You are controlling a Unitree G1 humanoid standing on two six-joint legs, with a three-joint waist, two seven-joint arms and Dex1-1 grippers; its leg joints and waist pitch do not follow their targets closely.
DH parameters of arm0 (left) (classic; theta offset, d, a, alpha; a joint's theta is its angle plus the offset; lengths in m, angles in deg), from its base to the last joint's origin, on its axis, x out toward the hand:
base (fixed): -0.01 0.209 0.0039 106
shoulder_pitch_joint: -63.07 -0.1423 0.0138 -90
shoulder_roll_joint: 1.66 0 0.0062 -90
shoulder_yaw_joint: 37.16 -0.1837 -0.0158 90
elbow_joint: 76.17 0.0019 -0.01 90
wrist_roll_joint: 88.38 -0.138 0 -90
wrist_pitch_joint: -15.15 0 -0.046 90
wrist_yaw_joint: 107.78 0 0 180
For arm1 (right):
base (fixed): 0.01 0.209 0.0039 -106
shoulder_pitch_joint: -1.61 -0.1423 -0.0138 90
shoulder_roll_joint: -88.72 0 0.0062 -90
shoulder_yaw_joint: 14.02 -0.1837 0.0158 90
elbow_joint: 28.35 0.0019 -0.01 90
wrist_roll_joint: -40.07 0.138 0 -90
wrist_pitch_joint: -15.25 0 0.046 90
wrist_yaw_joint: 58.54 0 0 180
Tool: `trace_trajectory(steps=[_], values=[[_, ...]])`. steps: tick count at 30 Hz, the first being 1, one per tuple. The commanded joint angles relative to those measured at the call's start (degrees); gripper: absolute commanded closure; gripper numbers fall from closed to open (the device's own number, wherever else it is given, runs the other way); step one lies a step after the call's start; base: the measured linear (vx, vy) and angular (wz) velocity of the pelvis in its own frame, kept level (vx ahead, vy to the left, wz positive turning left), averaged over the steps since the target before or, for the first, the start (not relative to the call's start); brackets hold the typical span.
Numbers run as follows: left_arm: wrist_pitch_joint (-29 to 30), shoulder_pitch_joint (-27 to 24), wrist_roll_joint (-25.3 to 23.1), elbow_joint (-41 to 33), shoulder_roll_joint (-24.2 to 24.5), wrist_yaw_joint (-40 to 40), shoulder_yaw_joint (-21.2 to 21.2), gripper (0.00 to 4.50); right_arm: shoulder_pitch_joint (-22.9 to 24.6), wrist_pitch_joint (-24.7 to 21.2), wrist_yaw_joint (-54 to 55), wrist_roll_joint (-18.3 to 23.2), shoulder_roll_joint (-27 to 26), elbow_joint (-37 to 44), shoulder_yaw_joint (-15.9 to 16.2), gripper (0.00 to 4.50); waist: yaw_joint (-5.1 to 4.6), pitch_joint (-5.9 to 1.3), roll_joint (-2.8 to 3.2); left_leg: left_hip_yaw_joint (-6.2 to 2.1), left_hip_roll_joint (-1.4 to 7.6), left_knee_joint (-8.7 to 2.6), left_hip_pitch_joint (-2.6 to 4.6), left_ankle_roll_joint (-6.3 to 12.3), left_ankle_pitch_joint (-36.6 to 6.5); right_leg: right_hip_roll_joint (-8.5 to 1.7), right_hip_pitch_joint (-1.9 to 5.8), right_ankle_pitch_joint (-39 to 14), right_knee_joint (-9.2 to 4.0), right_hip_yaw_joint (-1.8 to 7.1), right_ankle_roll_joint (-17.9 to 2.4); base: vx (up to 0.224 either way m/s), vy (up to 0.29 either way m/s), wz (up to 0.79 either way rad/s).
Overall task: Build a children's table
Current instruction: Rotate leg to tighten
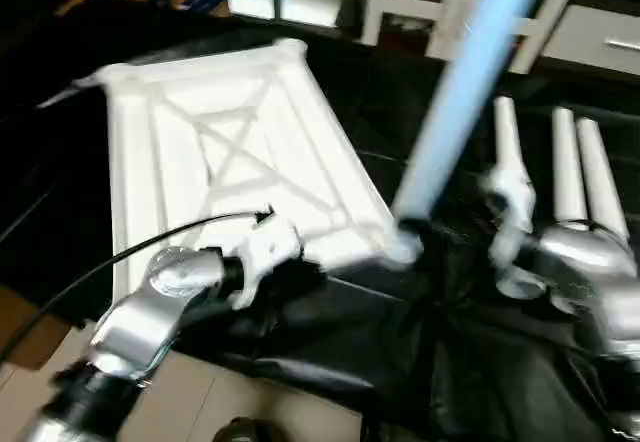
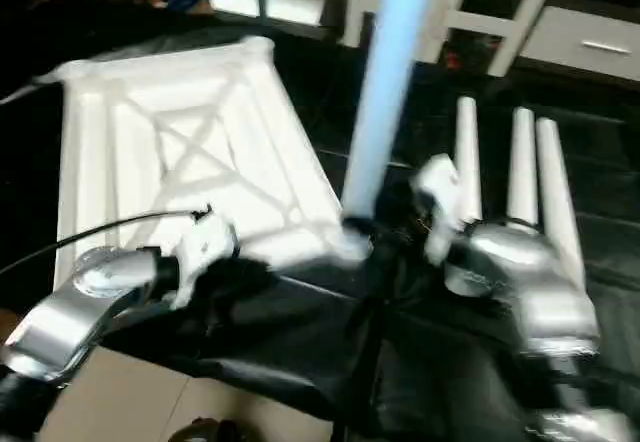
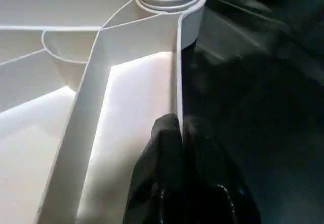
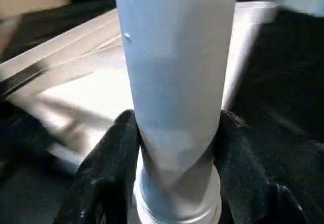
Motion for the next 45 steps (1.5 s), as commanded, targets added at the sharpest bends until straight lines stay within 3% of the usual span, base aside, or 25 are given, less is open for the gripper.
trace_trajectory(steps=[1,2,4,5,7,10,14,15,18,19,20,22,24,27,32,39,43,45], values=[[3.5,0.1,-0.4,0.8,-4.3,-4.5,-2.5,4.50,-1.4,-2.5,13.9,-2.1,-4.0,-5.5,-4.0,2.64,-0.09,-3.24,0.06,-1.27,2.61,-4.49,0.42,2.30,-10.3,-2.51,2.96,-17.1,-3.80,2.03,-12.1,0.000,0.000,0.00],[5.4,1.2,-1.7,2.2,-7.7,-8.6,-2.8,4.50,-2.4,-3.5,19.9,-2.3,-7.2,-6.9,-5.4,2.64,-0.14,-3.27,-0.01,-1.29,2.54,-4.54,0.46,1.98,-10.7,-2.47,2.91,-17.9,-3.97,1.97,-11.7,0.000,0.000,0.00],[6.6,2.0,-2.5,3.2,-9.9,-11.1,-3.0,4.50,-3.1,-4.1,23.7,-2.3,-9.2,-7.8,-6.3,2.64,-0.28,-3.39,-0.38,-1.20,2.29,-4.43,0.56,1.55,-11.2,-2.37,2.86,-19.1,-4.19,2.05,-10.4,0.000,0.000,0.00],[8.1,3.1,-2.9,4.8,-13.4,-14.4,-2.8,4.50,-3.8,-3.9,27.6,-2.5,-11.7,-9.0,-6.9,2.64,-0.17,-3.34,-0.18,-1.29,2.33,-4.52,0.54,1.70,-11.1,-2.43,2.79,-19.0,-4.24,2.03,-10.3,0.000,0.000,0.00],[8.3,4.9,-3.2,6.8,-18.4,-17.0,-4.0,4.50,-5.0,-2.5,31.8,-3.5,-15.8,-10.5,-6.5,2.64,-0.34,-3.40,-0.13,-1.19,2.26,-4.52,0.59,1.62,-11.4,-2.21,2.56,-18.9,-4.41,1.97,-9.7,0.000,0.000,0.00],[7.2,5.2,-3.0,6.1,-19.3,-15.0,-5.8,4.50,-5.7,-1.8,30.4,-4.5,-17.2,-9.8,-4.3,2.64,-0.23,-3.58,-0.02,-1.35,2.24,-4.61,0.28,1.93,-10.4,-2.18,2.87,-16.1,-4.16,1.81,-9.6,0.000,0.000,0.00],[4.6,3.8,-2.6,3.4,-15.1,-10.0,-6.5,4.50,-5.3,0.3,24.0,-5.2,-14.4,-7.3,-1.6,2.64,-0.27,-3.70,-0.09,-1.36,2.22,-4.49,-0.03,4.04,-9.2,-2.28,3.20,-12.3,-3.85,1.71,-10.0,0.000,0.000,0.00],[2.0,2.1,-1.8,1.0,-10.5,-4.6,-6.7,4.50,-4.2,1.5,16.7,-4.5,-11.0,-4.6,-0.1,2.08,-0.41,-3.68,-0.12,-1.31,2.17,-4.40,-0.08,4.93,-8.7,-2.29,3.26,-11.4,-3.81,1.69,-10.4,0.000,0.000,0.00],[0.5,-0.5,0.5,-2.4,-4.9,2.4,-6.1,4.50,-2.4,3.0,8.4,-4.3,-5.5,-1.8,1.5,1.94,-0.40,-3.73,-0.12,-1.17,2.43,-4.22,0.13,7.44,-6.3,-2.34,3.48,-6.9,-3.16,1.74,-12.4,0.000,0.000,0.00],[1.4,-3.4,3.5,-6.0,1.5,9.5,-5.0,4.50,0.2,4.8,-1.4,-3.9,1.2,0.8,2.8,1.78,-0.38,-3.66,0.03,-0.92,2.46,-4.13,0.35,8.08,-5.3,-2.11,3.22,-5.2,-3.04,1.76,-13.6,0.000,0.000,0.00],[1.7,-3.8,3.9,-6.5,2.5,10.5,-4.8,4.50,0.7,4.9,-2.7,-3.8,2.2,1.1,2.9,1.62,0.08,-3.91,0.24,-1.10,2.60,-3.95,0.59,8.28,-4.7,-2.21,3.45,-4.1,-2.61,1.62,-14.3,0.000,0.000,0.00],[2.3,-5.0,4.7,-7.5,5.6,13.0,-4.1,4.50,1.9,4.9,-6.8,-2.9,5.3,2.3,2.5,1.50,0.83,-3.69,0.54,-0.74,2.73,-3.78,0.90,10.00,-1.8,-1.80,2.93,0.1,-2.14,1.73,-15.6,0.000,0.000,0.00],[1.4,-5.5,4.4,-6.8,7.8,13.4,-2.9,4.50,2.8,5.3,-10.3,-1.9,8.2,3.0,1.5,1.50,1.18,-3.71,0.40,-0.74,2.91,-3.81,0.93,10.70,-0.7,-1.96,3.14,0.4,-1.94,1.80,-16.8,0.000,0.000,0.00],[0.3,-5.1,3.9,-5.6,7.7,12.3,-2.2,4.50,2.9,5.2,-12.3,-0.7,8.9,3.0,0.9,1.50,1.18,-3.58,0.29,-0.78,2.97,-3.97,0.88,9.66,-2.6,-2.13,3.19,-2.9,-2.27,1.84,-17.0,0.000,0.000,0.00],[-1.0,-4.3,3.8,-4.3,7.7,10.9,-1.7,4.50,2.8,5.9,-13.5,-0.2,9.5,2.2,1.4,1.91,1.13,-3.55,0.21,-0.90,2.94,-4.22,0.87,6.83,-6.8,-2.39,3.21,-9.0,-2.89,2.04,-15.2,0.000,0.000,0.00],[-1.7,-4.0,4.1,-4.3,7.2,10.8,-1.6,4.50,3.3,4.5,-12.4,0.5,8.3,2.7,1.6,2.57,1.12,-3.95,0.25,-0.92,2.81,-3.87,0.70,7.34,-4.6,-2.31,3.34,-5.5,-2.41,2.03,-15.6,0.000,0.000,0.00],[-1.9,-3.4,3.5,-3.5,5.2,8.1,-1.6,4.50,2.9,2.2,-5.1,-1.7,5.2,1.1,1.1,2.62,0.93,-3.81,0.17,-0.93,2.72,-3.95,0.54,6.48,-5.6,-2.30,3.27,-8.0,-2.68,2.04,-15.2,0.000,0.000,0.00],[0.5,-2.2,1.7,-2.1,1.4,2.5,-1.9,4.50,1.9,-1.3,5.5,-3.6,0.6,-1.8,-0.3,2.62,0.68,-3.53,0.16,-0.99,2.70,-4.22,0.58,4.75,-8.8,-2.27,3.04,-12.7,-3.18,2.09,-14.0,0.000,0.000,0.00]])
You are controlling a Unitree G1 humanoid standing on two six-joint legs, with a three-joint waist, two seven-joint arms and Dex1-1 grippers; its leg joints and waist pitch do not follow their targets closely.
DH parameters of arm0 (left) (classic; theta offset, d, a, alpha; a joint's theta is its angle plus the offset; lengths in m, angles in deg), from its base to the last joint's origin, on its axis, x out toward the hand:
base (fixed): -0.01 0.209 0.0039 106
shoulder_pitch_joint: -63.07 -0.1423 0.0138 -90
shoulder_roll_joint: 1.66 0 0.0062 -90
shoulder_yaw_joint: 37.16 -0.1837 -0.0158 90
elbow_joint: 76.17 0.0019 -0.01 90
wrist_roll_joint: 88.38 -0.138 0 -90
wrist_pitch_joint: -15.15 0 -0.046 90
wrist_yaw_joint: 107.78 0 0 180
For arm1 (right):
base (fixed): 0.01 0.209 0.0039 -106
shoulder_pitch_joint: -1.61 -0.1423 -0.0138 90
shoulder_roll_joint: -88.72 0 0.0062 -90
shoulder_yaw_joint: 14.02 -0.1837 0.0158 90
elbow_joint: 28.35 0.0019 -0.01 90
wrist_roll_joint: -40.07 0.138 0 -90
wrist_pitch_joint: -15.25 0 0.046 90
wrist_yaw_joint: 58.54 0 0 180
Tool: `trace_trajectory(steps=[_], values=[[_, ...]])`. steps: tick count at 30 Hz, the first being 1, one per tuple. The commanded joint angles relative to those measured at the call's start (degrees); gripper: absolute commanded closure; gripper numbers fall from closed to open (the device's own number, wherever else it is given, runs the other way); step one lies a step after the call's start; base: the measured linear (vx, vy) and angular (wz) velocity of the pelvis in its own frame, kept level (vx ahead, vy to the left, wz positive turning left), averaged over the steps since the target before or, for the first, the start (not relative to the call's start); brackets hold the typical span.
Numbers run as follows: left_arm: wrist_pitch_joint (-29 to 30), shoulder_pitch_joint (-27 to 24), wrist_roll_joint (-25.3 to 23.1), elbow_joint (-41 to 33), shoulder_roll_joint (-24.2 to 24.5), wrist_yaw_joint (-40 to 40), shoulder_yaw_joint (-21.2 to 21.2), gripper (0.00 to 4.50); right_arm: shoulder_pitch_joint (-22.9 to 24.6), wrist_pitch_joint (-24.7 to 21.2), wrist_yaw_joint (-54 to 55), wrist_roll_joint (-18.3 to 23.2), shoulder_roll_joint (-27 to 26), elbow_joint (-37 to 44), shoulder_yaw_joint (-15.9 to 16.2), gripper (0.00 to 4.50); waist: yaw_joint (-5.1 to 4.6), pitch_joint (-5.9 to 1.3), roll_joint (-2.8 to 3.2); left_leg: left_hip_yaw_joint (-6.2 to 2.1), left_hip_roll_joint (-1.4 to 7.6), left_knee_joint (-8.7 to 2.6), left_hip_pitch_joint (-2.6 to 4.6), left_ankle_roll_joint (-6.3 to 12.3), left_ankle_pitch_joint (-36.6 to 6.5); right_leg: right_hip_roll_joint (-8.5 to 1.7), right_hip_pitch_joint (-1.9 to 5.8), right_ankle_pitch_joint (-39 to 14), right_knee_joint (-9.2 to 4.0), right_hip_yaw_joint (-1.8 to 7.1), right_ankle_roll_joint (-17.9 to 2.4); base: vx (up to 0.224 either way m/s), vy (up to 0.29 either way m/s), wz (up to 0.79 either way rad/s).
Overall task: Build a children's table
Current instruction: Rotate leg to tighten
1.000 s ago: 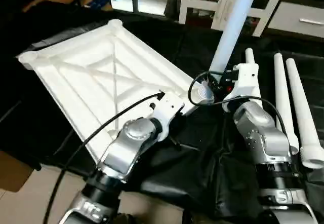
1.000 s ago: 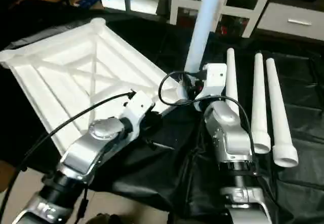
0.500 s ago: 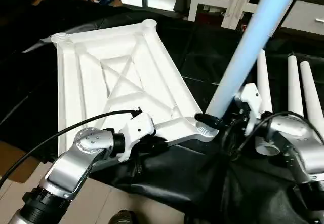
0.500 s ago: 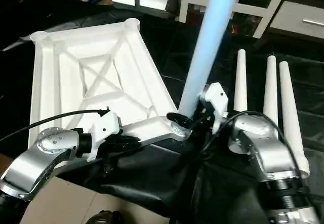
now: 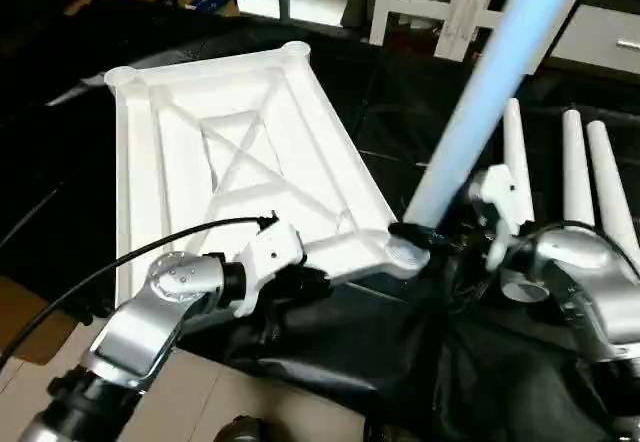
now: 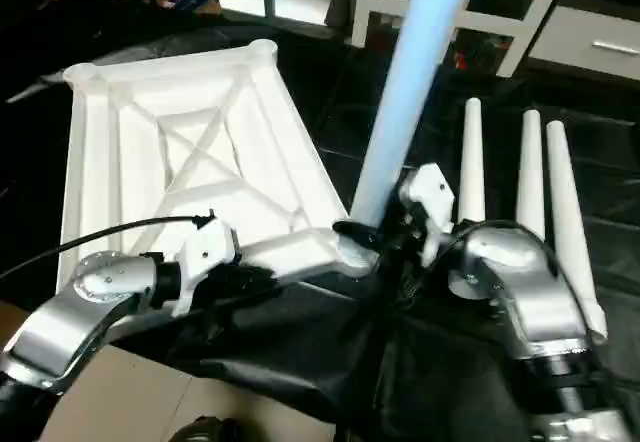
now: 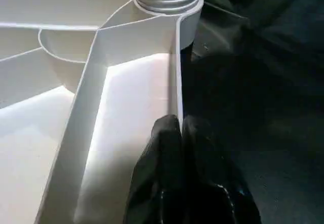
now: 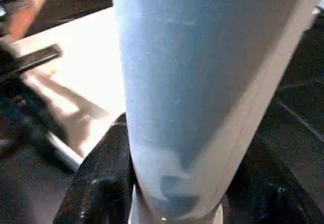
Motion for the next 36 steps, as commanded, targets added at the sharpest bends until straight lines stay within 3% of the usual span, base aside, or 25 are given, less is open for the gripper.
trace_trajectory(steps=[1,2,3,5,7,8,9,11,13,15,16,17,19,20,21,22,24,25,26,27,30,32,33,36], values=[[4.1,1.1,-2.2,1.8,-5.2,-7.2,-2.0,4.50,-1.1,-5.2,16.4,-2.5,-5.5,-6.2,-4.8,2.63,-0.21,-3.40,-0.26,-0.90,2.66,-4.36,0.62,3.78,-9.7,-2.33,3.04,-13.7,-3.84,2.20,-14.0,0.000,0.000,0.00],[4.3,1.1,-2.3,1.9,-5.5,-7.6,-2.0,4.50,-1.2,-5.3,17.0,-2.5,-5.8,-6.4,-4.9,2.63,-0.42,-3.35,-0.22,-1.03,2.65,-4.55,0.60,2.15,-10.8,-2.34,3.00,-16.5,-4.08,2.20,-13.0,0.000,0.000,0.00],[6.7,2.0,-3.4,3.3,-9.1,-12.1,-2.0,4.50,-1.9,-6.2,23.1,-3.1,-8.9,-8.2,-6.2,2.63,-0.61,-3.44,-0.38,-1.16,2.48,-4.52,0.63,0.79,-11.9,-2.38,2.98,-19.4,-4.24,2.15,-11.8,0.000,0.000,0.00],[10.9,3.5,-4.6,6.1,-15.3,-19.8,-1.1,4.50,-3.3,-6.1,31.9,-3.5,-13.5,-11.4,-8.2,2.63,-0.58,-3.34,-0.30,-1.23,2.30,-4.56,0.81,-0.40,-13.7,-2.37,2.57,-22.5,-4.78,2.13,-10.3,0.000,0.000,0.00],[12.2,5.1,-5.0,9.0,-20.6,-25.1,-0.4,4.50,-4.9,-4.6,38.6,-3.5,-17.4,-14.6,-9.7,2.63,-0.60,-3.31,-0.44,-1.28,2.11,-4.72,0.79,-0.52,-15.8,-2.13,2.34,-24.3,-5.27,1.97,-8.1,0.000,0.000,0.00],[12.3,5.5,-5.1,9.8,-21.9,-26.4,-0.1,4.50,-5.4,-4.2,40.1,-3.4,-18.4,-15.4,-10.1,2.63,-0.60,-3.31,-0.44,-1.28,2.11,-4.72,0.79,-0.52,-15.8,-2.13,2.34,-24.3,-5.27,1.97,-8.1,0.000,0.000,0.00],[12.3,6.3,-5.1,11.1,-24.1,-28.4,0.3,4.50,-6.1,-3.6,42.2,-3.2,-20.1,-16.8,-10.5,2.63,-0.68,-3.43,-0.52,-1.33,1.89,-4.72,0.92,-0.67,-17.6,-2.03,2.09,-26.2,-5.61,1.82,-6.3,0.000,0.000,0.00],[11.0,7.8,-5.3,12.6,-27.1,-28.6,-0.9,4.50,-8.3,-1.6,43.7,-5.1,-22.9,-19.4,-8.9,2.63,-0.71,-3.51,-0.52,-1.54,1.93,-4.93,0.82,-0.65,-18.1,-1.97,2.11,-26.2,-5.73,1.60,-5.1,0.000,0.000,0.00],[9.6,8.1,-5.7,11.9,-26.4,-26.1,-2.3,4.50,-9.8,0.4,41.1,-6.4,-23.6,-19.9,-7.1,2.63,-0.75,-3.56,-0.46,-1.76,2.03,-5.19,0.83,-0.47,-18.8,-1.98,2.20,-25.5,-5.85,1.34,-4.7,0.000,0.000,0.00],[7.4,6.9,-5.2,8.9,-21.0,-19.8,-3.3,4.50,-9.9,2.7,31.5,-5.4,-21.2,-16.5,-4.9,2.63,-0.65,-3.53,-0.68,-1.93,2.14,-5.45,0.38,0.33,-18.1,-2.10,2.58,-23.3,-5.69,1.34,-4.7,0.000,0.000,0.00],[6.7,6.1,-4.7,7.4,-18.2,-16.7,-3.6,4.50,-9.6,3.2,27.7,-5.2,-19.4,-14.7,-4.0,2.63,-0.69,-3.68,-0.68,-1.96,2.13,-5.41,0.23,0.59,-17.9,-2.14,2.75,-22.4,-5.48,1.38,-4.8,0.000,0.000,0.00],[5.9,5.5,-4.4,6.4,-16.1,-14.7,-3.6,4.50,-9.2,3.5,25.1,-4.9,-17.9,-13.3,-3.3,2.07,-0.87,-3.63,-0.87,-1.98,2.22,-5.38,-0.07,1.47,-16.7,-2.24,2.96,-20.4,-5.21,1.48,-5.5,0.000,0.000,0.00],[3.3,3.6,-3.0,3.8,-10.2,-8.3,-3.5,4.50,-7.8,3.7,18.1,-3.8,-13.0,-10.2,-2.4,1.93,-0.89,-3.71,-0.88,-1.59,2.27,-5.08,0.08,3.06,-14.2,-2.11,2.69,-17.2,-4.94,1.71,-7.1,0.000,0.000,0.00],[3.3,3.6,-3.0,3.8,-10.2,-8.3,-3.5,4.50,-7.8,3.7,18.1,-3.8,-13.0,-10.2,-2.4,1.87,-0.74,-3.93,-0.72,-1.65,2.28,-4.94,0.22,3.64,-13.5,-2.19,2.82,-16.4,-4.78,1.66,-7.7,0.000,0.000,0.00],[2.1,1.5,-1.1,1.0,-4.7,-2.0,-2.7,4.50,-6.2,3.4,10.2,-1.9,-7.9,-7.4,-2.2,1.59,-0.72,-3.95,-0.54,-1.24,2.56,-4.74,0.36,4.77,-10.3,-2.12,2.69,-12.2,-4.26,1.78,-10.4,0.000,0.000,0.00],[2.3,0.8,-0.3,0.1,-3.1,-0.2,-2.3,4.50,-5.6,3.2,7.4,-1.2,-6.1,-6.6,-2.2,1.59,-0.48,-4.05,-0.34,-1.09,2.73,-4.40,0.63,5.91,-7.8,-2.02,2.72,-8.1,-3.59,1.78,-12.4,0.068,-0.004,0.02],[3.0,0.1,0.5,-0.7,-1.2,1.6,-1.6,4.50,-4.4,2.4,3.2,-0.3,-3.2,-4.8,-1.8,1.39,-0.26,-4.32,-0.21,-1.06,2.55,-4.06,0.36,7.12,-3.6,-1.81,3.23,-2.1,-2.61,1.73,-14.4,0.071,0.003,0.02],[3.4,-0.4,0.9,-1.1,-0.1,2.6,-1.3,4.50,-3.6,1.8,0.5,0.2,-1.3,-3.6,-1.6,1.39,-0.10,-4.50,-0.12,-0.81,2.53,-3.60,0.75,8.88,1.1,-1.63,2.92,4.4,-1.99,1.78,-16.2,0.064,0.018,0.00],[3.4,-0.9,1.5,-1.6,1.3,3.6,-1.1,4.50,-2.8,1.9,-2.1,0.2,0.5,-2.8,-1.6,1.15,-0.12,-4.65,-0.09,-0.92,2.33,-3.16,0.42,10.69,4.8,-1.65,3.27,8.8,-1.34,1.67,-17.6,0.064,0.018,0.00],[3.4,-1.1,1.7,-1.7,1.9,3.9,-1.0,4.50,-2.5,1.8,-3.3,0.4,1.4,-2.5,-1.8,1.15,0.02,-4.77,-0.14,-0.77,2.40,-2.82,0.59,12.50,7.1,-1.68,3.07,11.3,-1.13,1.73,-18.5,0.000,0.000,0.00],[2.0,-1.7,2.3,-1.4,3.4,5.2,-0.7,4.50,-1.7,2.5,-7.5,1.6,4.4,-2.1,-2.2,1.15,0.22,-4.45,-0.11,-0.68,2.52,-2.86,0.50,13.76,5.4,-1.98,3.02,8.0,-1.48,1.68,-19.1,0.000,0.000,0.00],[1.7,-1.8,2.4,-1.4,3.4,5.3,-0.7,4.50,-1.5,2.6,-8.3,2.1,5.0,-2.1,-2.2,1.15,0.45,-4.17,-0.07,-0.74,2.87,-3.23,0.61,12.29,1.6,-2.22,3.10,2.1,-2.01,1.72,-18.5,0.000,0.000,0.00],[1.7,-1.8,2.4,-1.4,3.3,5.3,-0.7,4.50,-1.4,2.4,-8.8,2.4,5.2,-2.0,-2.2,1.45,0.43,-4.03,-0.10,-0.75,2.92,-3.39,0.64,11.20,0.0,-2.20,3.09,-0.3,-2.27,1.73,-18.1,0.000,0.000,0.00],[1.8,-1.7,2.6,-1.8,3.0,5.2,-1.1,4.50,-1.1,1.3,-9.3,3.0,4.9,-1.7,-2.0,1.63,0.35,-3.76,-0.14,-0.79,2.95,-3.80,0.67,8.54,-4.3,-2.34,3.10,-5.4,-2.86,1.86,-16.9,0.000,0.000,0.00]])
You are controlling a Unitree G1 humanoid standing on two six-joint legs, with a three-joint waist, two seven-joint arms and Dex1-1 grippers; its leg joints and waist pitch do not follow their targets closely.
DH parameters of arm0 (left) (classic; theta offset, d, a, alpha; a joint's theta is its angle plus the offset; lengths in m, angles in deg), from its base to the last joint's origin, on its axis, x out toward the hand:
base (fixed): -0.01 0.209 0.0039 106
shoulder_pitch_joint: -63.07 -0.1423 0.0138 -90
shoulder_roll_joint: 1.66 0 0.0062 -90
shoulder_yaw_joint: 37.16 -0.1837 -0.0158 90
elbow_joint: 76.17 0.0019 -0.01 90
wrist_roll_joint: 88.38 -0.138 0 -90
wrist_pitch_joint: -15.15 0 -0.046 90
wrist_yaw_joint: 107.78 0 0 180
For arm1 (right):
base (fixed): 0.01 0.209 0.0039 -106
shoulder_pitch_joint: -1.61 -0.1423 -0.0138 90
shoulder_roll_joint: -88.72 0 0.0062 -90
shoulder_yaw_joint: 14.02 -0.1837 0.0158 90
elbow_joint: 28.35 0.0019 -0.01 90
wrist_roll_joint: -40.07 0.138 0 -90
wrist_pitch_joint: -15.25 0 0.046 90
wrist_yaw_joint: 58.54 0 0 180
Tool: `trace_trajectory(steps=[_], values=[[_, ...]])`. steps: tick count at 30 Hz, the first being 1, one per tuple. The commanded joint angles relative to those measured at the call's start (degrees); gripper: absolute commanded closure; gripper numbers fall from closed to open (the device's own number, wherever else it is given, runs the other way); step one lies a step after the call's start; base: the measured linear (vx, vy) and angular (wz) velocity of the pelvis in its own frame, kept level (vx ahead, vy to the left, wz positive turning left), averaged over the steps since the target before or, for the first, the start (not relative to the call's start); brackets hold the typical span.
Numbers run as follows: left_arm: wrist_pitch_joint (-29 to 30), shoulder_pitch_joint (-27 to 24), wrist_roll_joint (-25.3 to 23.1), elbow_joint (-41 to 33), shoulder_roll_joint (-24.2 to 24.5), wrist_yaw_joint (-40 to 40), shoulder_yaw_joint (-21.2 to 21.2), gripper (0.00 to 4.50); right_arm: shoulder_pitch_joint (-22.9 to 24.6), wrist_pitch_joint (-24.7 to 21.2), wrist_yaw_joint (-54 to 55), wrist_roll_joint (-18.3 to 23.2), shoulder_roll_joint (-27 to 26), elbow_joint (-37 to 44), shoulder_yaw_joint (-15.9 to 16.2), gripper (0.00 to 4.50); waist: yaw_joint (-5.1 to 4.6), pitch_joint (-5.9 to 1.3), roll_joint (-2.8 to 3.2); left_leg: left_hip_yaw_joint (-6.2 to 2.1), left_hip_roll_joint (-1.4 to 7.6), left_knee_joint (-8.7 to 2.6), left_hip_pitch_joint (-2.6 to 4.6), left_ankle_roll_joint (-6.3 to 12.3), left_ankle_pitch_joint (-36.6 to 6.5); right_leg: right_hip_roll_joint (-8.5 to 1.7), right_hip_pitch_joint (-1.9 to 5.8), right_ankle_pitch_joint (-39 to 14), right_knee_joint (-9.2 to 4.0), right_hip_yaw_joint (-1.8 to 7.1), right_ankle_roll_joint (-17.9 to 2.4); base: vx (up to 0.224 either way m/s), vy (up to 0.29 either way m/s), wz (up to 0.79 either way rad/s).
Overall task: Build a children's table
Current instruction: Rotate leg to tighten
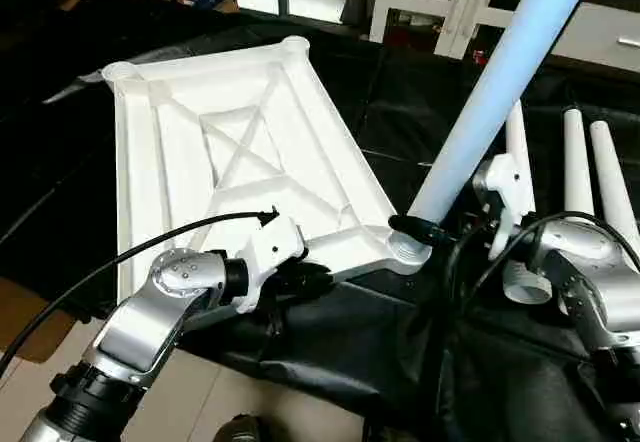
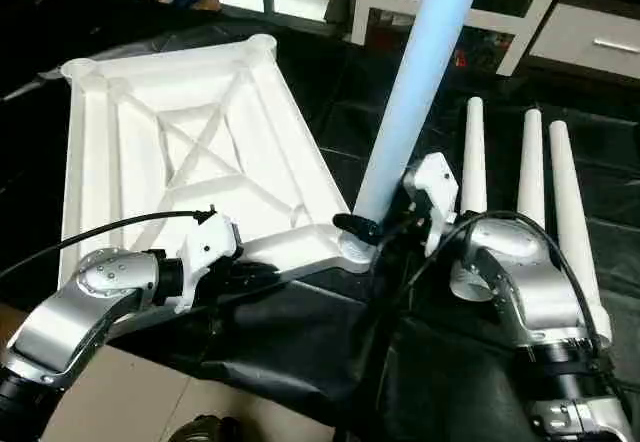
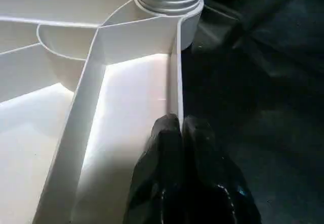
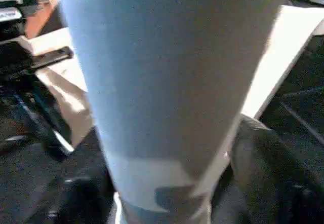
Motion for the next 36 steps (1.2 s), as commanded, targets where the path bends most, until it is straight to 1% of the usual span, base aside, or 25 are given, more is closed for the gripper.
trace_trajectory(steps=[1,3,5,8,9,11,14,16,17,18,19,20,22,24,26,27,28,29,30,31,32,33,34,35,36], values=[[0.4,-1.2,0.6,-0.3,0.7,1.9,-1.2,4.50,0.2,-0.9,0.6,0.7,0.9,0.7,-1.7,1.77,-0.01,-3.51,-0.02,-0.79,2.88,-3.97,1.42,7.70,-4.7,-2.31,3.60,-6.3,-2.39,1.94,-16.7,0.000,0.000,0.00],[0.4,-1.1,0.9,-0.5,0.8,1.8,-1.4,4.50,0.4,-1.2,0.7,0.8,0.5,1.1,-1.6,1.91,-0.06,-3.50,-0.03,-0.82,2.85,-4.07,1.47,6.31,-6.2,-2.29,3.50,-7.7,-2.53,2.01,-16.0,0.000,0.000,0.00],[0.3,-1.0,1.0,-0.6,0.7,1.7,-1.5,4.50,0.3,-1.8,1.9,0.4,-0.2,1.1,-1.4,1.96,-0.12,-3.60,0.09,-0.88,2.80,-4.06,1.47,5.89,-6.0,-2.22,3.48,-7.3,-2.44,2.01,-15.7,0.000,0.000,0.00],[0.7,-1.0,1.2,-0.8,-0.3,1.0,-1.4,4.50,-0.3,-3.1,7.7,-1.7,-2.3,-0.3,-1.3,2.32,-0.26,-3.65,0.08,-0.91,2.69,-4.02,1.28,5.76,-4.8,-2.19,3.55,-5.6,-2.27,2.00,-15.9,0.000,0.000,0.00],[1.0,-1.0,1.1,-0.9,-0.6,0.7,-1.4,4.50,-0.5,-3.5,9.6,-2.3,-3.0,-0.7,-1.4,2.39,-0.48,-3.63,-0.02,-0.99,2.64,-4.04,1.03,5.50,-4.6,-2.21,3.65,-5.5,-2.21,1.98,-15.8,0.000,0.000,0.00],[2.1,-0.6,0.4,-0.5,-1.9,-1.4,-1.5,4.50,-1.0,-4.7,14.1,-3.6,-4.8,-1.8,-1.6,2.55,-0.74,-3.54,-0.10,-0.95,2.55,-4.08,1.02,5.02,-6.0,-2.23,3.61,-7.4,-2.47,2.02,-15.4,0.000,0.000,0.00],[5.0,1.0,-2.4,1.6,-6.3,-8.4,-1.9,4.50,-2.8,-7.5,25.1,-4.3,-10.3,-5.0,-4.1,2.58,-1.04,-3.15,-0.07,-0.98,2.42,-4.36,1.14,2.68,-9.9,-2.33,3.30,-14.1,-3.28,2.14,-13.8,0.000,0.000,0.00],[11.0,3.6,-4.7,5.5,-14.8,-20.0,-0.3,4.50,-5.1,-8.2,39.2,-6.4,-16.7,-9.8,-7.1,2.61,-1.51,-2.81,-0.06,-1.08,2.52,-4.69,1.12,0.56,-12.2,-2.35,3.07,-18.9,-3.72,2.20,-12.4,0.000,0.000,0.00],[11.0,3.6,-4.7,5.5,-14.8,-20.0,-0.3,4.50,-5.1,-8.2,39.2,-6.4,-16.7,-9.8,-7.1,2.61,-1.56,-2.88,-0.19,-1.14,2.31,-4.60,1.62,-0.84,-14.1,-2.34,2.76,-22.5,-4.25,2.14,-11.3,0.000,0.000,0.00],[12.5,4.7,-5.0,7.4,-18.5,-24.3,0.7,4.50,-6.2,-8.0,43.6,-6.1,-19.3,-12.0,-8.3,2.61,-1.54,-3.15,-0.26,-1.18,2.31,-4.61,1.60,-1.07,-13.9,-2.40,3.02,-21.9,-4.15,2.21,-10.7,0.000,0.000,0.00],[12.9,5.5,-5.3,8.9,-21.0,-27.3,1.4,4.50,-7.0,-7.4,46.9,-5.9,-21.3,-13.4,-9.2,2.61,-1.58,-3.10,-0.10,-1.30,2.25,-4.67,1.20,-1.04,-13.5,-2.38,3.01,-20.8,-4.05,2.19,-10.6,0.000,0.000,0.00],[13.0,6.1,-5.4,10.0,-22.9,-29.4,1.9,4.50,-7.6,-7.0,49.5,-5.7,-23.0,-14.5,-9.9,2.61,-1.76,-3.09,-0.31,-1.23,2.22,-4.76,1.22,-1.19,-13.9,-2.09,2.93,-20.3,-4.28,2.05,-9.9,0.000,0.000,0.00],[10.6,7.7,-5.8,12.5,-26.7,-31.2,1.0,4.50,-9.2,-4.9,51.0,-7.4,-26.3,-17.2,-7.6,2.61,-1.81,-3.15,-0.46,-1.23,2.03,-4.81,1.17,-0.54,-14.8,-1.95,2.93,-19.8,-4.37,1.94,-9.1,0.000,0.000,0.00],[9.2,8.2,-6.0,12.6,-27.5,-29.7,-0.4,4.50,-10.2,-3.2,49.9,-9.0,-27.7,-18.1,-5.6,2.61,-1.77,-3.30,-0.58,-1.38,1.91,-4.85,1.13,-0.13,-16.0,-2.04,2.84,-21.8,-4.61,1.79,-7.6,0.000,0.000,0.00],[8.7,7.5,-6.0,11.0,-25.6,-26.8,-1.1,4.50,-10.6,-1.5,47.5,-10.3,-26.8,-17.3,-4.6,2.61,-1.77,-3.24,-0.51,-1.44,1.98,-5.00,0.98,0.28,-15.9,-2.05,2.90,-21.5,-4.65,1.76,-7.0,0.000,0.000,0.00],[8.3,6.6,-6.0,9.3,-22.4,-23.3,-2.1,4.50,-10.3,0.0,42.2,-9.4,-24.9,-15.6,-3.8,2.61,-1.79,-3.39,-0.55,-1.54,2.02,-5.06,0.87,0.65,-15.5,-2.07,3.10,-20.2,-4.47,1.69,-7.0,0.000,0.000,0.00],[8.2,6.4,-6.0,9.0,-21.7,-22.6,-2.3,4.50,-10.1,0.3,41.0,-9.2,-24.5,-15.2,-3.6,2.61,-1.82,-3.45,-0.57,-1.60,2.08,-5.06,0.69,0.90,-14.9,-2.15,3.31,-19.1,-4.28,1.69,-7.2,0.000,0.000,0.00],[6.9,4.9,-5.2,6.9,-17.6,-18.2,-2.7,4.50,-9.1,1.1,35.6,-8.6,-21.2,-12.5,-2.7,2.26,-1.95,-3.43,-0.50,-1.62,2.14,-5.06,0.37,1.49,-13.6,-2.20,3.53,-17.1,-4.08,1.68,-7.8,0.000,0.000,0.00],[6.3,4.2,-4.7,5.8,-15.5,-16.0,-2.9,4.50,-8.5,1.4,32.8,-8.2,-19.6,-11.1,-2.2,2.05,-1.48,-3.63,-0.44,-1.60,2.32,-4.85,0.75,2.55,-12.5,-2.19,3.62,-15.1,-3.88,1.71,-8.2,0.000,0.000,0.00],[5.6,3.5,-4.2,4.9,-13.7,-14.1,-2.9,4.50,-7.9,1.4,30.5,-8.0,-18.0,-9.9,-1.9,1.92,-1.80,-3.48,-0.49,-1.38,2.31,-4.85,0.68,3.10,-12.2,-2.14,3.41,-14.1,-3.85,1.84,-9.1,0.000,0.000,0.00],[3.5,1.6,-2.5,2.6,-8.9,-8.3,-2.5,4.50,-6.5,0.3,24.1,-5.8,-14.0,-6.9,-1.9,1.86,-1.66,-3.58,-0.20,-1.33,2.27,-4.78,0.84,3.84,-11.1,-2.08,3.46,-13.1,-3.72,1.75,-10.3,0.000,0.000,0.00],[2.9,0.5,-1.3,1.2,-6.2,-5.1,-1.9,4.50,-5.5,-0.4,19.9,-4.5,-11.3,-5.1,-1.9,1.76,-1.37,-3.91,-0.13,-1.27,2.53,-4.46,1.18,4.69,-8.3,-2.17,3.58,-9.1,-3.08,1.81,-12.0,0.000,0.000,0.00],[2.9,0.5,-1.3,1.2,-6.2,-5.1,-1.9,4.50,-5.5,-0.4,19.9,-4.5,-11.3,-5.1,-1.9,1.65,-1.34,-3.99,-0.13,-1.17,2.45,-4.29,1.09,5.51,-6.3,-1.96,3.77,-5.9,-2.64,1.78,-13.0,0.060,0.000,0.02],[2.9,0.4,-1.2,1.1,-6.1,-4.9,-1.8,4.50,-5.4,-0.4,19.6,-4.4,-11.1,-5.0,-1.9,1.56,-1.36,-4.01,0.11,-1.00,2.48,-4.05,1.08,6.92,-2.6,-1.82,3.57,-0.4,-2.00,1.80,-15.2,0.060,0.000,0.02],[2.9,-0.7,0.2,0.2,-3.0,-1.5,-0.2,4.50,-3.4,-1.3,12.8,-3.1,-6.3,-2.0,-1.5,1.49,-1.33,-4.23,0.01,-0.94,2.34,-3.77,1.13,8.17,0.0,-1.73,3.85,3.2,-1.53,1.73,-16.8,0.000,0.000,0.00]])
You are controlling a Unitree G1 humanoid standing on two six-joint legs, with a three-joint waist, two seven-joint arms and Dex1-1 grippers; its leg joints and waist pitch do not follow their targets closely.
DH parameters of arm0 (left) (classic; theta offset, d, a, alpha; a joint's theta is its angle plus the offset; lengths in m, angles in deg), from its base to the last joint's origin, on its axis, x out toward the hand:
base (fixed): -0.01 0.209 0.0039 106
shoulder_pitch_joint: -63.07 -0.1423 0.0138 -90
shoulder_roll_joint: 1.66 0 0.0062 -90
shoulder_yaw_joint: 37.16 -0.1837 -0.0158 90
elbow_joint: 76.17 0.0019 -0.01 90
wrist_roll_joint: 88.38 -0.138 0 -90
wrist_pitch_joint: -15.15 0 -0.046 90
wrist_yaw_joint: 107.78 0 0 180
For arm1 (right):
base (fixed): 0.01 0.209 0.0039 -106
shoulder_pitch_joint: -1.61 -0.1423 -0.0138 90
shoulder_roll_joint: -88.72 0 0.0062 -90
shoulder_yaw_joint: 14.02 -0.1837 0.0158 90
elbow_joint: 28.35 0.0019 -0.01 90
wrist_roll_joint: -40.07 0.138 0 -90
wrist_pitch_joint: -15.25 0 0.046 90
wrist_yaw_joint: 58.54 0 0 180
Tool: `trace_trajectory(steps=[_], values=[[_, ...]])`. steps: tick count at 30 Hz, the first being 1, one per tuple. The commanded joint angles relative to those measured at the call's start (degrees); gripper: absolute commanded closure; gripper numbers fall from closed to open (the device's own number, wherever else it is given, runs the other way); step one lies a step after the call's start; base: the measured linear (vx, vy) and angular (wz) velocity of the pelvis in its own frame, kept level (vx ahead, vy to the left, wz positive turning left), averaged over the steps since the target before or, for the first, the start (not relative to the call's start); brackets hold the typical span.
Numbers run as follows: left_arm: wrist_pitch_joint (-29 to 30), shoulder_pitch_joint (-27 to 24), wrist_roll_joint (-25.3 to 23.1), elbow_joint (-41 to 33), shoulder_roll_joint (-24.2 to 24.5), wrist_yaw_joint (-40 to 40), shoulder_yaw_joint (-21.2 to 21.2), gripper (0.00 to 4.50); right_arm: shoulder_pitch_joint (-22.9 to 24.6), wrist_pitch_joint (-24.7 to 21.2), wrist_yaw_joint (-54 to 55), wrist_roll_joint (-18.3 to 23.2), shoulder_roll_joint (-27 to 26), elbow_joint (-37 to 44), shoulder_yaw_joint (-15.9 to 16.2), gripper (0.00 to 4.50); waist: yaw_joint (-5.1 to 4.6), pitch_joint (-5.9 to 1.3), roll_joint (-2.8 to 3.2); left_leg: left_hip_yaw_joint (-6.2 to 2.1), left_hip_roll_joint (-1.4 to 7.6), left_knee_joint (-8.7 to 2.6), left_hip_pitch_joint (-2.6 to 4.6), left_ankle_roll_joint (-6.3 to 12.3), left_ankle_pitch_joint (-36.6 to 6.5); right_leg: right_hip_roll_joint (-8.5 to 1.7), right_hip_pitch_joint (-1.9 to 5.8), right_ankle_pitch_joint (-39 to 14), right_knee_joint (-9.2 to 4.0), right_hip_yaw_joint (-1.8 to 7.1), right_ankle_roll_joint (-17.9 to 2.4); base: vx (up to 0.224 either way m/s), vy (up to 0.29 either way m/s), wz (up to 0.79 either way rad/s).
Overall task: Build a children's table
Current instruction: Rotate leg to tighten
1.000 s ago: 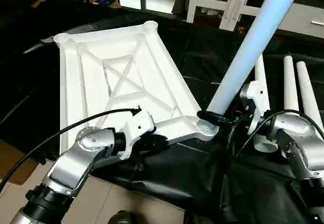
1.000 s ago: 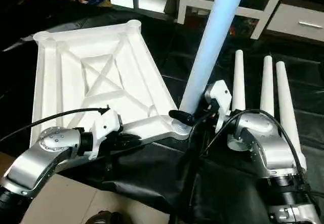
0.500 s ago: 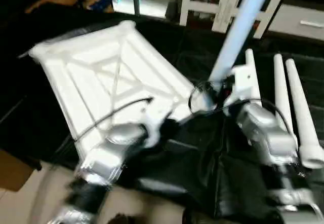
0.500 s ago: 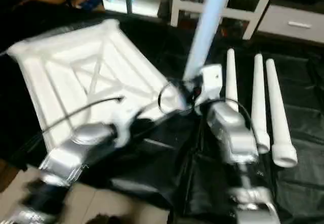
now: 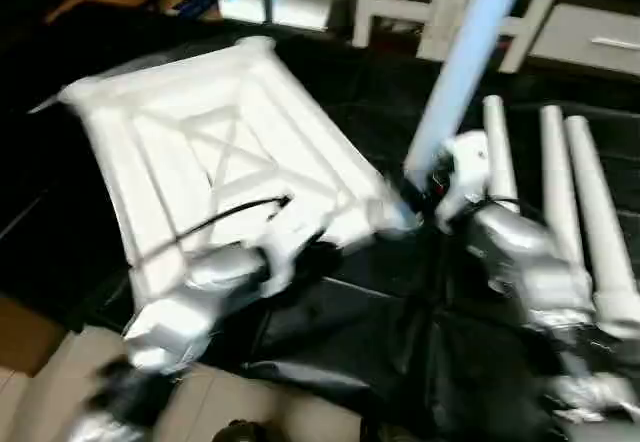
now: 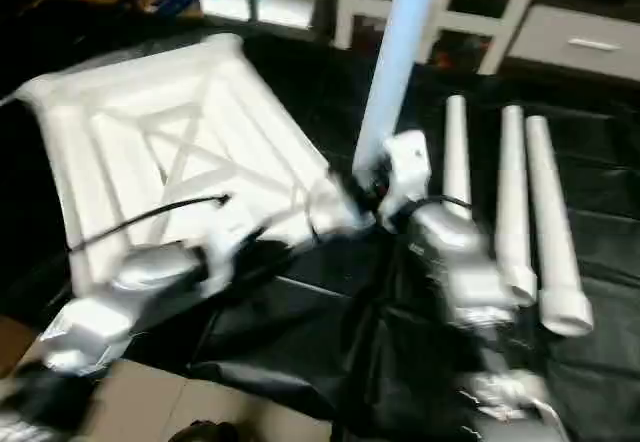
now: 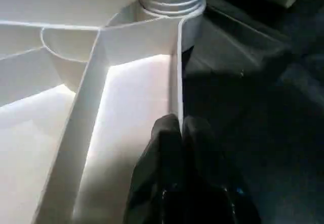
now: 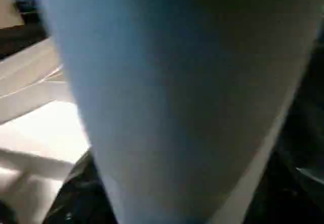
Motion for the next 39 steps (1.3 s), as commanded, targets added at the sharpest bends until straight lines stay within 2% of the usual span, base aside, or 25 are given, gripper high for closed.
trace_trajectory(steps=[1,2,3,4,7,9,12,13,15,20,21,22,24,25,27,28,29,30,31,32,34,35,37,38,39], values=[[0.2,-2.5,2.6,-1.1,2.9,6.5,-0.3,4.50,2.4,-1.7,-7.5,1.5,6.3,4.2,-0.6,1.41,0.49,-4.45,0.00,-0.95,2.32,-3.17,0.96,9.10,1.6,-1.82,4.07,5.2,-1.19,1.81,-17.9,0.000,0.000,0.00],[0.1,-2.7,2.8,-0.9,3.7,7.1,0.2,4.50,3.2,-1.9,-9.5,1.8,7.9,5.1,-0.5,1.31,0.80,-4.37,0.08,-0.83,2.39,-2.88,1.08,11.18,4.2,-1.63,3.79,8.5,-0.91,1.83,-18.6,0.000,0.000,0.00],[-0.3,-2.7,2.8,0.1,4.7,7.7,0.7,4.50,4.0,-1.8,-11.7,2.3,9.5,5.8,-0.9,1.31,0.99,-4.21,0.17,-0.68,2.44,-2.79,1.06,12.42,4.7,-1.79,3.54,8.2,-0.98,1.79,-19.1,0.000,0.000,0.00],[-0.5,-2.7,2.8,0.2,5.0,7.8,0.8,4.50,4.1,-1.8,-12.1,2.4,9.8,5.8,-0.9,1.31,1.11,-4.23,0.14,-0.65,2.50,-2.74,1.16,12.53,4.0,-1.89,3.49,7.1,-1.05,1.80,-19.3,0.000,0.000,0.00],[-1.5,-2.6,3.1,0.8,6.2,8.2,0.6,4.50,4.6,-1.4,-14.3,3.2,10.9,5.5,-1.2,1.31,1.35,-3.95,0.24,-0.65,2.75,-3.16,1.18,10.84,-0.8,-2.21,3.54,-0.3,-1.76,1.82,-19.2,0.000,0.000,0.00],[-1.9,-2.5,3.6,0.6,6.5,8.7,0.4,4.50,4.8,-1.4,-15.2,3.7,11.0,5.4,-0.8,1.64,1.30,-3.78,0.30,-0.70,2.84,-3.51,1.29,8.07,-4.9,-2.29,3.52,-5.4,-2.16,1.94,-18.3,0.000,0.000,0.00],[-1.9,-2.6,3.7,0.1,5.8,8.9,-0.1,4.50,5.0,-1.6,-14.6,4.0,10.0,5.7,0.0,1.75,1.25,-3.86,0.25,-0.74,2.81,-3.66,1.35,5.82,-7.0,-2.34,3.52,-7.3,-2.41,2.04,-17.3,0.000,0.000,0.00],[-1.9,-2.6,3.7,0.0,5.8,8.9,-0.2,4.50,5.0,-1.6,-14.6,4.0,10.0,5.8,0.0,1.99,1.24,-3.85,0.21,-0.76,2.78,-3.68,1.30,5.66,-7.0,-2.31,3.55,-7.2,-2.40,2.05,-17.2,0.000,0.000,0.00],[-1.9,-2.6,4.0,-0.3,5.7,9.1,-0.4,4.50,5.0,-1.9,-14.3,4.1,9.8,5.9,0.1,2.06,1.20,-3.88,0.17,-0.80,2.73,-3.73,1.27,5.17,-7.3,-2.30,3.60,-7.3,-2.39,2.06,-16.8,0.000,0.000,0.00],[-2.3,-2.5,4.1,-0.2,4.9,7.9,-0.9,4.50,4.2,-3.1,-8.0,2.2,7.2,4.4,-0.6,2.47,1.08,-4.07,-0.01,-0.77,2.53,-3.45,1.05,6.11,-4.6,-2.27,3.76,-4.1,-1.99,2.08,-17.1,0.000,0.000,0.00],[-2.4,-2.5,4.0,-0.1,4.7,7.5,-1.0,4.50,4.1,-3.4,-6.9,1.8,6.8,4.2,-0.7,2.54,0.92,-3.85,-0.07,-0.75,2.50,-3.57,0.92,5.99,-4.9,-2.24,3.68,-5.1,-2.18,2.10,-17.0,0.000,0.000,0.00],[-1.5,-1.8,2.7,0.6,3.3,4.8,-1.1,4.50,3.4,-5.1,-1.4,0.1,5.0,3.0,-1.0,2.56,0.87,-3.81,-0.08,-0.81,2.50,-3.60,0.87,5.69,-5.4,-2.30,3.72,-6.2,-2.26,2.10,-16.7,0.000,0.000,0.00],[0.6,-0.5,0.6,2.3,0.2,-0.6,-1.2,4.50,2.0,-7.7,8.2,-1.3,1.1,0.5,-2.7,2.58,0.61,-3.50,-0.15,-0.83,2.41,-3.90,1.10,3.21,-9.5,-2.32,3.43,-13.3,-3.01,2.22,-14.9,0.000,0.000,0.00],[2.4,0.5,-0.5,3.8,-2.3,-4.6,-0.8,4.50,1.2,-8.7,13.7,-1.4,-1.5,-1.1,-4.3,2.59,0.41,-3.40,-0.23,-0.76,2.33,-3.88,1.09,2.59,-10.3,-2.34,3.29,-15.0,-3.22,2.34,-14.3,0.000,0.000,0.00],[5.8,2.3,-2.0,6.5,-7.2,-12.0,0.5,4.50,-0.3,-9.6,23.0,-1.8,-5.8,-4.4,-6.9,2.59,0.24,-3.31,-0.31,-1.02,2.24,-4.15,1.39,-0.05,-13.6,-2.40,3.03,-22.3,-3.99,2.28,-11.5,0.000,0.000,0.00],[5.8,2.3,-2.0,6.5,-7.2,-12.0,0.5,4.50,-0.3,-9.6,23.0,-1.8,-5.8,-4.4,-6.9,2.59,0.20,-3.23,-0.21,-1.04,2.19,-4.14,1.28,-0.45,-13.7,-2.34,2.92,-22.5,-3.93,2.31,-11.1,0.000,0.000,0.00],[7.4,3.3,-2.5,8.2,-10.2,-16.1,1.3,4.50,-1.1,-9.5,27.5,-1.7,-8.2,-6.3,-8.2,2.59,0.26,-3.36,-0.31,-1.16,2.14,-4.25,1.24,-0.73,-14.1,-2.26,2.98,-22.8,-4.08,2.19,-10.3,0.000,0.000,0.00],[7.7,5.6,-3.5,12.1,-15.3,-21.6,1.5,4.50,-2.7,-8.1,34.4,-1.5,-13.2,-10.2,-9.5,2.59,0.04,-3.16,-0.36,-1.15,2.08,-4.42,1.15,-0.83,-15.2,-2.10,2.74,-23.4,-4.30,2.16,-9.6,0.000,0.000,0.00],[7.2,6.2,-3.8,13.1,-16.4,-22.6,1.5,4.50,-3.1,-7.7,35.6,-1.6,-14.3,-11.0,-9.5,2.59,-0.11,-3.09,-0.22,-1.06,2.02,-4.39,1.33,-1.01,-16.2,-2.09,2.34,-24.4,-4.57,2.17,-9.3,0.000,0.000,0.00],[6.9,6.5,-3.7,13.6,-17.1,-23.1,1.5,4.50,-3.3,-7.5,35.7,-1.8,-14.8,-11.5,-9.2,2.59,-0.19,-3.20,-0.43,-1.25,1.75,-4.39,1.51,-1.75,-17.9,-1.99,2.32,-26.7,-4.82,1.91,-7.9,0.000,0.000,0.00],[5.2,7.9,-3.6,14.7,-19.4,-22.8,0.9,4.50,-5.0,-5.9,34.4,-3.3,-16.6,-13.6,-6.7,2.59,-0.22,-3.30,-0.64,-1.43,1.87,-4.69,1.32,-1.30,-18.6,-1.87,2.48,-25.2,-4.95,1.75,-6.3,0.000,0.000,0.00],[4.9,8.1,-3.5,14.7,-19.7,-22.5,0.7,4.50,-5.4,-5.5,33.9,-3.7,-16.8,-14.0,-6.2,2.59,-0.23,-3.28,-0.66,-1.47,1.86,-4.74,1.27,-1.04,-18.9,-1.94,2.38,-25.4,-5.02,1.69,-6.3,0.000,0.000,0.00],[4.5,8.3,-3.5,14.3,-19.7,-21.2,0.1,4.50,-6.3,-4.3,32.3,-4.9,-16.8,-14.4,-4.7,2.59,-0.37,-3.40,-0.54,-1.67,1.92,-4.93,0.99,-0.74,-18.4,-2.04,2.77,-24.2,-4.89,1.59,-6.3,0.000,0.000,0.00],[3.8,7.5,-3.1,12.5,-17.5,-18.1,-0.6,4.50,-6.2,-2.8,27.3,-4.9,-14.8,-12.7,-3.1,2.59,-0.42,-3.37,-0.66,-1.61,2.01,-5.01,0.91,-0.43,-17.6,-2.03,2.82,-22.4,-4.84,1.60,-6.6,0.000,0.000,0.00],[3.1,5.9,-2.0,9.7,-13.7,-13.1,-1.4,4.50,-5.4,-1.6,21.1,-4.6,-11.4,-9.7,-1.8,2.24,-0.27,-3.36,-0.65,-1.62,2.05,-5.01,0.88,0.08,-17.7,-2.05,2.90,-21.6,-4.79,1.63,-6.9,0.000,0.000,0.00]])
